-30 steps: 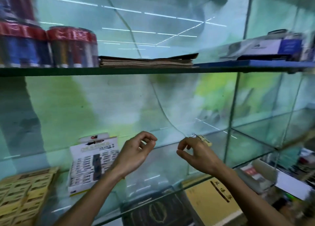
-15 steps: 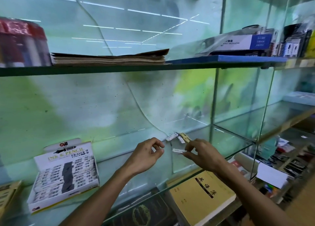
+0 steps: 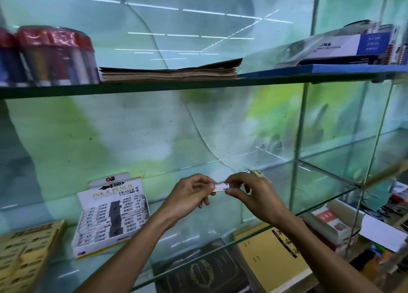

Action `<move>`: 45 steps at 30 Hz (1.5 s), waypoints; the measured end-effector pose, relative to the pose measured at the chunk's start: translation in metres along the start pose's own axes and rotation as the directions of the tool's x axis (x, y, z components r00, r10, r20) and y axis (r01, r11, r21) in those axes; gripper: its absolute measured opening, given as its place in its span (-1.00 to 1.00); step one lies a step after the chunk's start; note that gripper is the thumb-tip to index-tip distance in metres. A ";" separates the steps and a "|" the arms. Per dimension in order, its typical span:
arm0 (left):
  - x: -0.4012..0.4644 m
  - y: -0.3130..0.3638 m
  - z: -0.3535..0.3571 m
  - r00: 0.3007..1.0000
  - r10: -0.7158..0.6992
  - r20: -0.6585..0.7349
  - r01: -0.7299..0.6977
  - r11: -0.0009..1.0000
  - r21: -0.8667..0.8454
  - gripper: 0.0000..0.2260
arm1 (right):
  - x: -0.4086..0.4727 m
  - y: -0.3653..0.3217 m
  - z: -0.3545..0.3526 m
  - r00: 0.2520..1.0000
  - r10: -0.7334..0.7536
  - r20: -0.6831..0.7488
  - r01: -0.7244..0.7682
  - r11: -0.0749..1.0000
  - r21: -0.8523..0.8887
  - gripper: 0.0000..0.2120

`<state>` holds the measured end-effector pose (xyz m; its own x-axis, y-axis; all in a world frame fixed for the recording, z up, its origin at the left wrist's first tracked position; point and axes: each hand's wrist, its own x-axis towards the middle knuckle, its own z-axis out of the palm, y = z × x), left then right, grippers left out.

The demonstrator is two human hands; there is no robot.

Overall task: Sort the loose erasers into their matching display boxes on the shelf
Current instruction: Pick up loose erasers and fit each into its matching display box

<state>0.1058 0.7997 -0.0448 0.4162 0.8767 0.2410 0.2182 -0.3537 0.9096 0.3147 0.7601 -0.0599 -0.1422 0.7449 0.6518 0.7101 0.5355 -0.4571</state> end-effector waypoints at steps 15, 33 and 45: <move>-0.065 -0.007 -0.102 0.950 -0.102 -0.295 -0.019 0.924 -0.381 -0.87 | 0.028 -0.073 0.079 0.994 0.033 0.106 -0.081 0.868 0.490 -0.77; -0.108 -0.008 -0.157 0.946 -0.123 -0.298 -0.003 0.921 -0.390 -0.76 | 0.047 -0.115 0.122 0.984 0.112 0.139 -0.178 0.632 0.754 -0.89; -0.122 -0.005 -0.185 0.894 -0.112 -0.433 -0.064 0.926 -0.372 -0.78 | 0.072 -0.136 0.134 0.825 -0.409 0.390 0.451 0.893 -0.017 -0.82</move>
<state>-0.1092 0.7549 -0.0166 -0.0343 0.9650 0.2600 -0.1527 -0.2622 0.9529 0.1153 0.7942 -0.0322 -0.6770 0.5508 0.4882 0.5815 0.8069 -0.1040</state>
